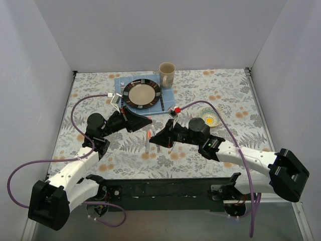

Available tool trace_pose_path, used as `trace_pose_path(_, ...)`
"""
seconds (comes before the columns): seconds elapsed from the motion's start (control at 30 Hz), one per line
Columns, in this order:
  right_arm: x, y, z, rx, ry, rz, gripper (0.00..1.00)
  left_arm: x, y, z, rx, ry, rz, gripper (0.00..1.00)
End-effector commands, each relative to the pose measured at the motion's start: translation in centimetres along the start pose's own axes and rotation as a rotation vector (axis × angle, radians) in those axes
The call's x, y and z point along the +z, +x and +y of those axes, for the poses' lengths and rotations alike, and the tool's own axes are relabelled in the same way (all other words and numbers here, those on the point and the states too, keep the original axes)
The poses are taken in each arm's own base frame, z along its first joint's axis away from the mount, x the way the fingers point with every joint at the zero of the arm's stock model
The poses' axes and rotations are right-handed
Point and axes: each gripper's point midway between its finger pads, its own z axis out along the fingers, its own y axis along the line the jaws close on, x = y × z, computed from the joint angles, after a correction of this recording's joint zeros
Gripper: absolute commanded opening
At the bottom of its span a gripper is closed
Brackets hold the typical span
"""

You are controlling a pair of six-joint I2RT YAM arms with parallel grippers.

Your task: Insert the pens into the pen caps

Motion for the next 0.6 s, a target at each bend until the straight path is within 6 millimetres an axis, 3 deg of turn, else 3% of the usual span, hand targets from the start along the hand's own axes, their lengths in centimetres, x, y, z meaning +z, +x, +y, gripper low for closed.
trace_pose_path(0.0,0.2,-3.7,1.3,-0.039,-0.007,-0.104,0.01,-0.6,1.7,0.4,-0.007,-0.011,0.056,0.0)
trace_pose_path(0.13,0.5,-4.3,-0.1,-0.068,0.078,-0.102,0.01,-0.8,2.4,0.5,-0.02,-0.01,0.075,0.01)
trace_pose_path(0.33,0.8,-5.6,-0.9,-0.151,0.139,-0.107,0.01,-0.7,2.7,0.0,-0.039,0.001,0.097,0.32)
trace_pose_path(0.4,0.8,-6.0,-0.6,-0.173,0.128,-0.113,0.01,-0.7,2.6,-0.2,-0.046,-0.001,0.1,0.48)
trace_pose_path(0.43,0.7,-6.1,-0.3,-0.183,0.116,-0.113,0.01,-0.7,2.6,-0.3,-0.044,0.003,0.097,0.62)
trace_pose_path(0.57,0.4,-6.0,0.5,-0.194,0.082,-0.107,0.01,-0.7,1.6,-1.1,-0.021,0.017,0.055,0.7)
